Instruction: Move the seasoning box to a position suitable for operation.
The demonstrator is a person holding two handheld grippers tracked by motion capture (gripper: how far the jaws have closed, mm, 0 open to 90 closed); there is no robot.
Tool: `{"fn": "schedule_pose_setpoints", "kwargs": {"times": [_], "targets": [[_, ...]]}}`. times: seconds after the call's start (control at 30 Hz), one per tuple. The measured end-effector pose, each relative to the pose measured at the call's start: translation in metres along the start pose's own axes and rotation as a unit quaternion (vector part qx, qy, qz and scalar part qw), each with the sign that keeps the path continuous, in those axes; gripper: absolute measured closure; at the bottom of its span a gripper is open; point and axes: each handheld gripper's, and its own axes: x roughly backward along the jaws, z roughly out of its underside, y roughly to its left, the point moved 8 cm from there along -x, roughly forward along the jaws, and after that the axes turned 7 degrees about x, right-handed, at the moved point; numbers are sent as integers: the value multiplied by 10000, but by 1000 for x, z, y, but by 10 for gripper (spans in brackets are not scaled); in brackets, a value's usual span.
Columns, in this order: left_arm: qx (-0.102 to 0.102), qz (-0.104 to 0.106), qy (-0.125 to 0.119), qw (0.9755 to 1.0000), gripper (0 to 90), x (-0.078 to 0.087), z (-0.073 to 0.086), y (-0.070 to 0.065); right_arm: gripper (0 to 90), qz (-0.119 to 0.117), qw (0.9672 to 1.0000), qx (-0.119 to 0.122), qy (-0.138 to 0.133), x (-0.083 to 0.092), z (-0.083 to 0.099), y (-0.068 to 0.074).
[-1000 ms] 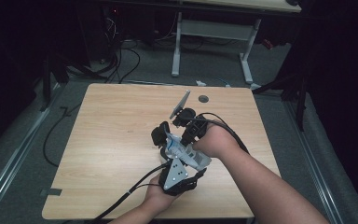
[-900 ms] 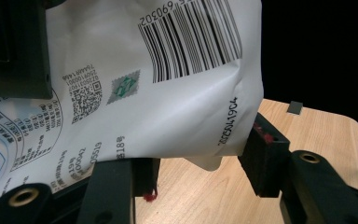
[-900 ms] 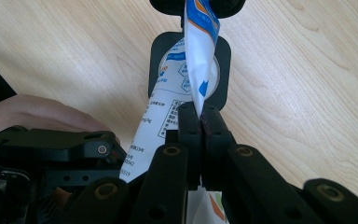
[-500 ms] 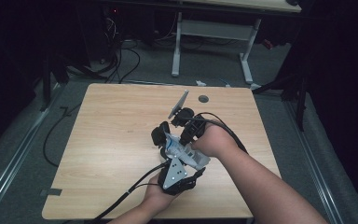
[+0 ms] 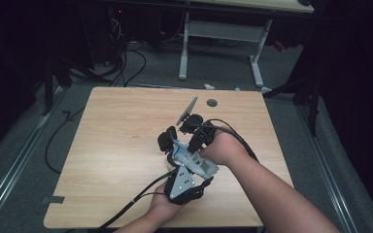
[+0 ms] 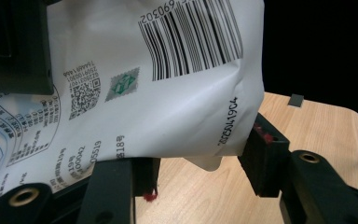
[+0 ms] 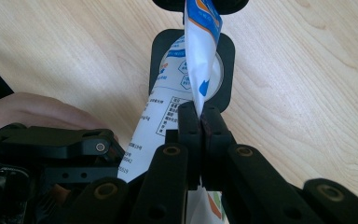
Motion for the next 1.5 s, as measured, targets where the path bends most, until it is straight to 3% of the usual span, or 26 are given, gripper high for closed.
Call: {"fn": "schedule_pose_setpoints", "kwargs": {"times": [0.23,0.6,0.8,0.9,1.5], "targets": [[-107,32,58,9999,533,0,7,-3,891,-27,10000,-5,18,-2,6,2],[-123,43,111,9999,534,-1,12,-4,890,-83,9999,-97,-3,-5,10,3],[-124,40,113,9999,535,-1,12,-4,890,-81,10000,-33,-13,-5,10,2],[-123,44,112,9999,536,-1,13,-4,891,-91,9999,-128,-6,-5,11,3],[-112,62,152,9998,538,0,17,-4,888,-135,9999,-61,-8,-7,12,3]]}}
